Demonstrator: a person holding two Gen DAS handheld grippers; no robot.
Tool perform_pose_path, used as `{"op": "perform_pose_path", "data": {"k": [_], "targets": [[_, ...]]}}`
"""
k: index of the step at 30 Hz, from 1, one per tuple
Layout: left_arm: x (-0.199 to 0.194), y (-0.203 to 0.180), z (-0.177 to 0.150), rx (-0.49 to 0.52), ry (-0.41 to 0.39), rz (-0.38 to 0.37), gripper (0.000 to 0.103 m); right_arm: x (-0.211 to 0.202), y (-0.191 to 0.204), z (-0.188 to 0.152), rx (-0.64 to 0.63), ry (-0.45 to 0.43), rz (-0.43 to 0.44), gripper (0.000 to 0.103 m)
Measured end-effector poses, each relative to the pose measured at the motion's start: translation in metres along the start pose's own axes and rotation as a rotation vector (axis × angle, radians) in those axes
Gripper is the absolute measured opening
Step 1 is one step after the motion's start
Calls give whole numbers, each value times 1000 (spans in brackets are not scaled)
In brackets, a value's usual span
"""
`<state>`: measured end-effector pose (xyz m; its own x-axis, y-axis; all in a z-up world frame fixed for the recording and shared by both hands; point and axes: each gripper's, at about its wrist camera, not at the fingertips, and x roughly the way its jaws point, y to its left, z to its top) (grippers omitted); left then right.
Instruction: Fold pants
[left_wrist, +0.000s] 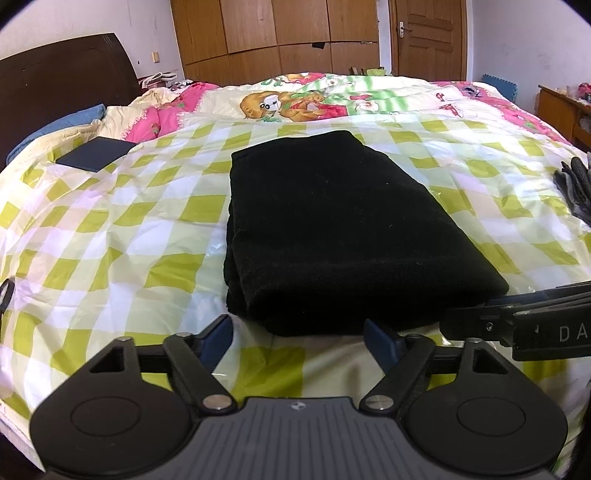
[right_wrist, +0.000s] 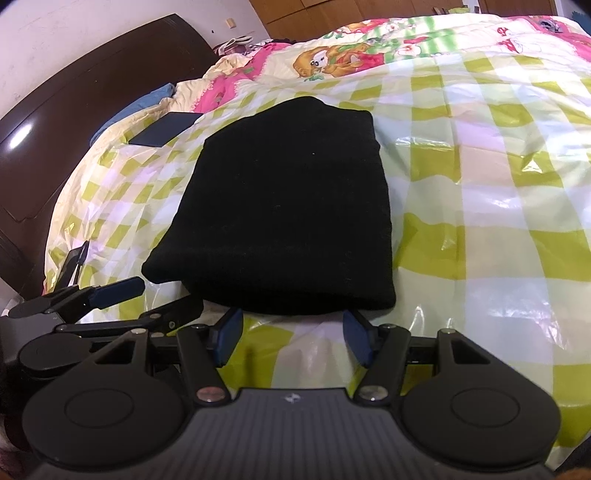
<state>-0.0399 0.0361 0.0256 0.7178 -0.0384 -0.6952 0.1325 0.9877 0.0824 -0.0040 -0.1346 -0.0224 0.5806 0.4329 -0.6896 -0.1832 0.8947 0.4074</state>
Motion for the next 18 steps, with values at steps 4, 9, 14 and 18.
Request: {"op": "perform_pose_path", "data": {"k": [4, 9, 14, 18], "targets": [[-1, 2, 0, -12, -2, -6, 94, -1, -2, 0, 5, -5, -5, 62], [-3, 5, -1, -36, -3, -4, 97, -5, -1, -1, 1, -12, -6, 62], [-2, 6, 0, -51, -8, -7, 99, -6, -5, -2, 12, -12, -17, 62], [-2, 4, -1, -44, -7, -3, 102, -7, -4, -3, 7, -15, -21, 62]]}}
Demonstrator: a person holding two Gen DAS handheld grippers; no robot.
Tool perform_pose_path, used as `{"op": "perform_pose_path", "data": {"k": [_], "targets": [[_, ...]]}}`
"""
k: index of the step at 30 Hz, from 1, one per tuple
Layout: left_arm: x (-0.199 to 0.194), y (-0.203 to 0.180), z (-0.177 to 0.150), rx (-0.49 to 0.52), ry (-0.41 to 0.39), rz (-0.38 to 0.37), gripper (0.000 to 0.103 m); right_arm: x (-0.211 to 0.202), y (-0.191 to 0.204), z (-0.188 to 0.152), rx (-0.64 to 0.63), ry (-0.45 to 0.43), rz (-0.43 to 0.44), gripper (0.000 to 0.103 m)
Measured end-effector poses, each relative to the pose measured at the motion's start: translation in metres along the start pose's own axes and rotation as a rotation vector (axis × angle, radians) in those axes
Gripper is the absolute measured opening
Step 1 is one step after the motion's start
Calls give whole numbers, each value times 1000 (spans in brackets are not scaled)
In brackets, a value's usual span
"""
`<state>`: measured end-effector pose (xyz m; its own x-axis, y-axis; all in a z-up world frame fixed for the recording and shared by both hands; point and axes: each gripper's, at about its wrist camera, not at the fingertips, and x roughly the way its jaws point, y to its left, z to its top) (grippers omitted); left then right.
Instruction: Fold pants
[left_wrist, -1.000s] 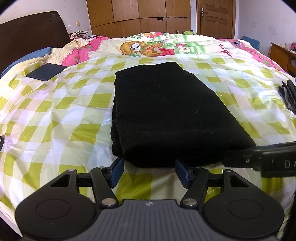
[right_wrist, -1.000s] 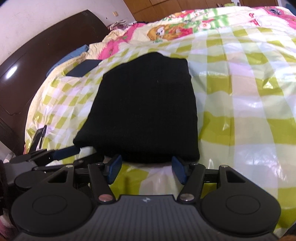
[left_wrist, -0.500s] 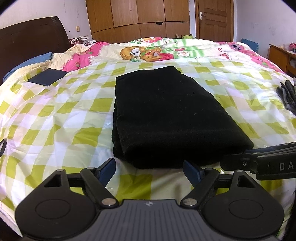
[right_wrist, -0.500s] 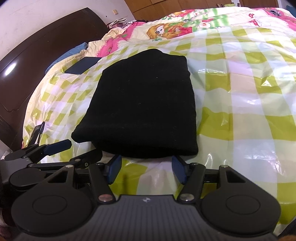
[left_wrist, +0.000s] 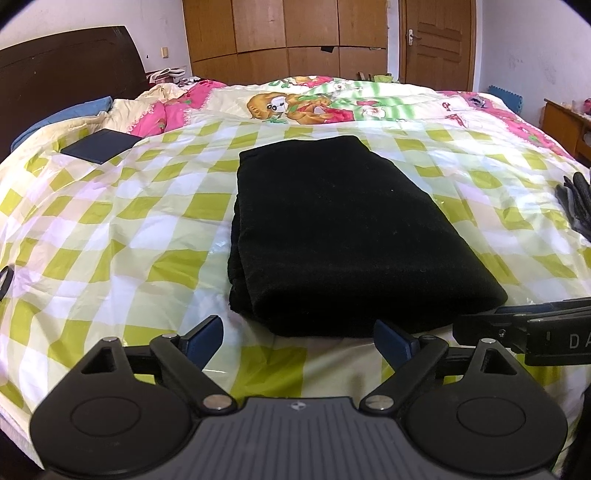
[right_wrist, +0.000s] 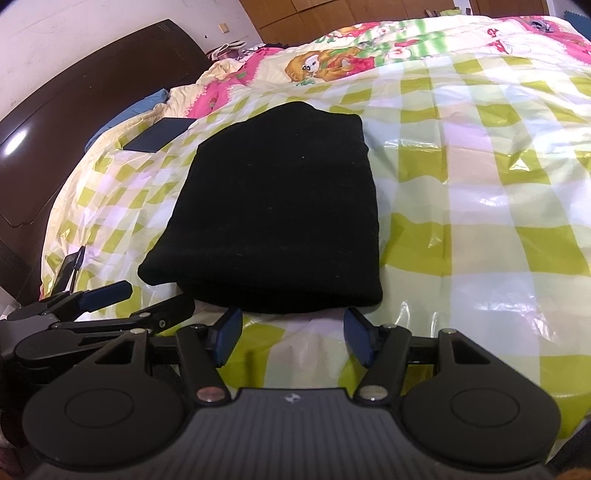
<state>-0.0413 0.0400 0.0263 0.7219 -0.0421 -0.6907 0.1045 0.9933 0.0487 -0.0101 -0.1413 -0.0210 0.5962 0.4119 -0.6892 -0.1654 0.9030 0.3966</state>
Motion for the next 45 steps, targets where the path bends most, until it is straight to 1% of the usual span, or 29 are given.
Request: {"op": "perform_pose_path", "data": {"k": [4, 11, 20, 25, 28, 30, 34, 39, 45], "targets": [[1, 0, 0, 3, 0, -1, 103, 2, 0, -1, -5, 5, -5, 63], [0, 7, 0, -42, 2, -12, 103, 1, 2, -3, -16, 3, -21, 63], [-3, -2, 1, 0, 1, -6, 103, -6, 8, -4, -27, 2, -45, 63], [-4, -6, 1, 20, 6, -19, 103, -15, 9, -5, -12, -28, -56, 64], [-6, -7, -1, 34, 2, -4, 103, -17, 12, -4, -34, -62, -46, 64], [-7, -5, -1, 21, -6, -1, 103, -15, 9, -3, -29, -70, -42, 64], [-5, -2, -1, 2, -4, 0, 103, -9, 3, -3, -21, -62, -50, 64], [-1, -1, -1, -5, 6, -2, 103, -2, 5, -5, -24, -37, -38, 64], [-1, 2, -1, -19, 8, -15, 103, -2, 6, -5, -27, -42, -45, 65]]}}
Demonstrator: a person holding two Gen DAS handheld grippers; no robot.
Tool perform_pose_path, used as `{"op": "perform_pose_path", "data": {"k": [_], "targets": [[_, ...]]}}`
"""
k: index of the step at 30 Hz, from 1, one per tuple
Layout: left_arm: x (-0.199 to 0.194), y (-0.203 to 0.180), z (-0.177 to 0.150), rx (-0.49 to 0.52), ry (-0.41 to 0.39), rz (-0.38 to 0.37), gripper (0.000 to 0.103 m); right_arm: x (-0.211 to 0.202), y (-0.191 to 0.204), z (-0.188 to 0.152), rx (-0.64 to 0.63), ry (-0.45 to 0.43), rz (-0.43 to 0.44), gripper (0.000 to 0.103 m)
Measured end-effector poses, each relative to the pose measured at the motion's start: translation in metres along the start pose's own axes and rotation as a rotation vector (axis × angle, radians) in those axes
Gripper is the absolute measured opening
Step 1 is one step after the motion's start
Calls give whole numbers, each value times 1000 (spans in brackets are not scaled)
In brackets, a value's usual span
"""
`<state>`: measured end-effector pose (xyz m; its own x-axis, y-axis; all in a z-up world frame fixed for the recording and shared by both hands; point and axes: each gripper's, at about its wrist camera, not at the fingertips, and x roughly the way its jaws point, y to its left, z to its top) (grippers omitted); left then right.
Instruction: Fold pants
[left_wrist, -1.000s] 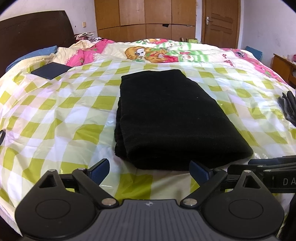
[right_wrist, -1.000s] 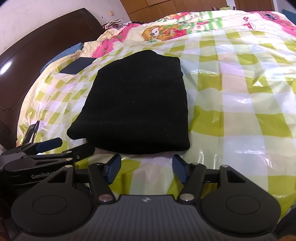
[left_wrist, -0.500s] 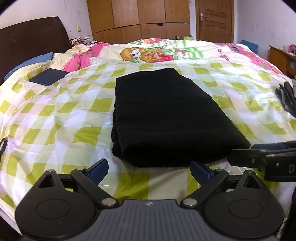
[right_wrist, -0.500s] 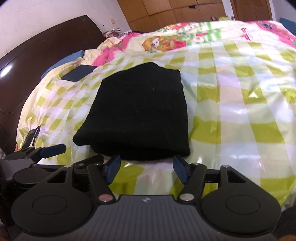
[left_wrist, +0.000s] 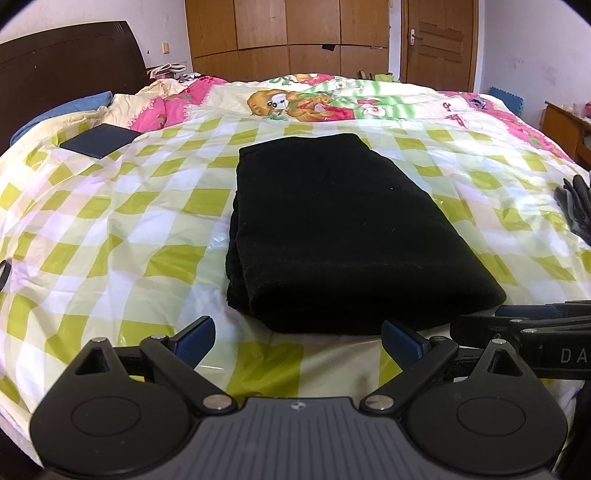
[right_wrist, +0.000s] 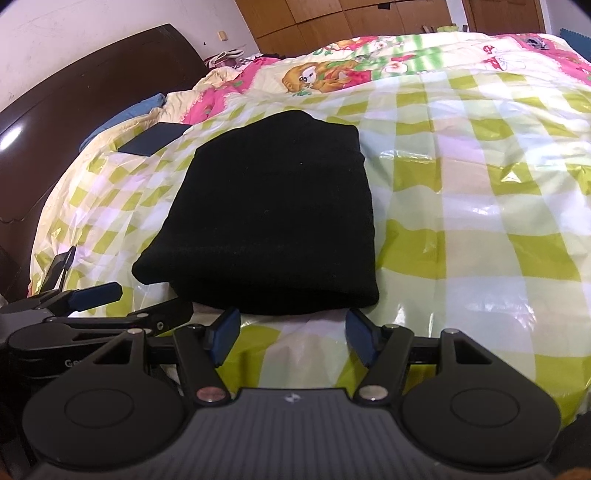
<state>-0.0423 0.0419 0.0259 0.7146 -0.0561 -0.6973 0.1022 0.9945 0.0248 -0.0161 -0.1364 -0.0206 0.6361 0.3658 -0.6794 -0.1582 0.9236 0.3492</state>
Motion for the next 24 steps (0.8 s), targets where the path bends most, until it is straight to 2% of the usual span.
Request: {"op": "perform_pose_path", "data": {"k": [24], "targets": [[-2, 2, -1, -2, -6, -4, 103, 3, 1, -1, -10, 3, -19, 66]]}}
